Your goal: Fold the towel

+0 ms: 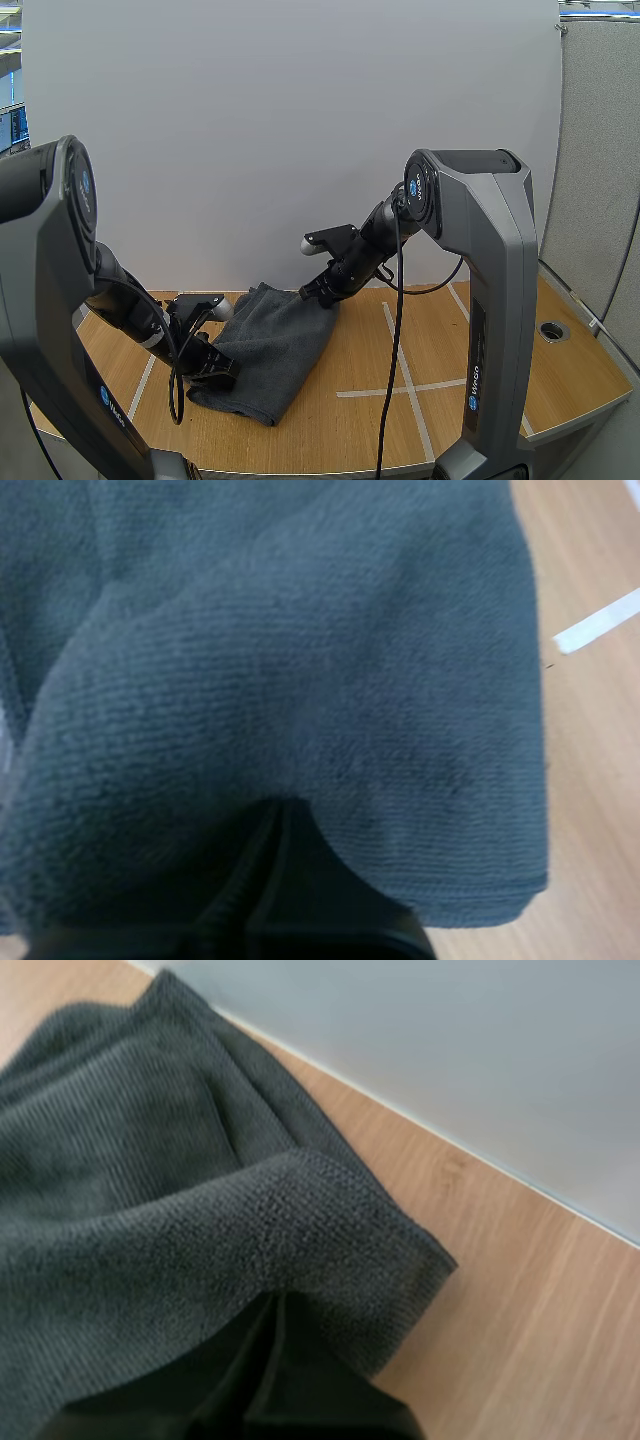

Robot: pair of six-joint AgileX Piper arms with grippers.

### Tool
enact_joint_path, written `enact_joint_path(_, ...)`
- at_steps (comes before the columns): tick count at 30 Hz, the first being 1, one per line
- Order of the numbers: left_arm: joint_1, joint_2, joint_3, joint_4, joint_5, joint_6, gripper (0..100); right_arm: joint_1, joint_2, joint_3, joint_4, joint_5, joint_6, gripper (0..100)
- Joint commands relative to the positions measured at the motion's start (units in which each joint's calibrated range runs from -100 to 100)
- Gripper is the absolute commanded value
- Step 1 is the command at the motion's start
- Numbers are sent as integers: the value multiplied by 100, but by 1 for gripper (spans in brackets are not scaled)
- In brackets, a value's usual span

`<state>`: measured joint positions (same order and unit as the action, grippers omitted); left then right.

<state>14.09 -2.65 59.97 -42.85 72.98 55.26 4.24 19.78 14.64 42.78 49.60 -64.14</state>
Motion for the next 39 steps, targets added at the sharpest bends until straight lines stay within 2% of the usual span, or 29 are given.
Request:
enact_joint_path(1, -22, 214, 20, 330, -660, -113, 0, -17, 234, -38, -507, -73, -94, 0)
enact_joint_path(5, -22, 214, 20, 384, -1080, -113, 0, -17, 361, -38, -565, -15, -94, 0)
enact_joint_path(13, -22, 214, 20, 635, -2002, -113, 0, -56, 361, 194, -1243, 439, 46, 0)
enact_joint_path(23, -22, 214, -406, 887, -2058, -65, 0, -575, -200, 674, -1409, 1183, -24, 0)
enact_joint_path(30, -22, 214, -1020, 1050, -1256, 50, 0, -868, -878, 1541, -1461, 1367, -334, 0)
enact_joint_path(39, -22, 214, -1196, 1147, -782, 154, 0, -947, -2234, 3200, -1313, 1367, -581, 0)
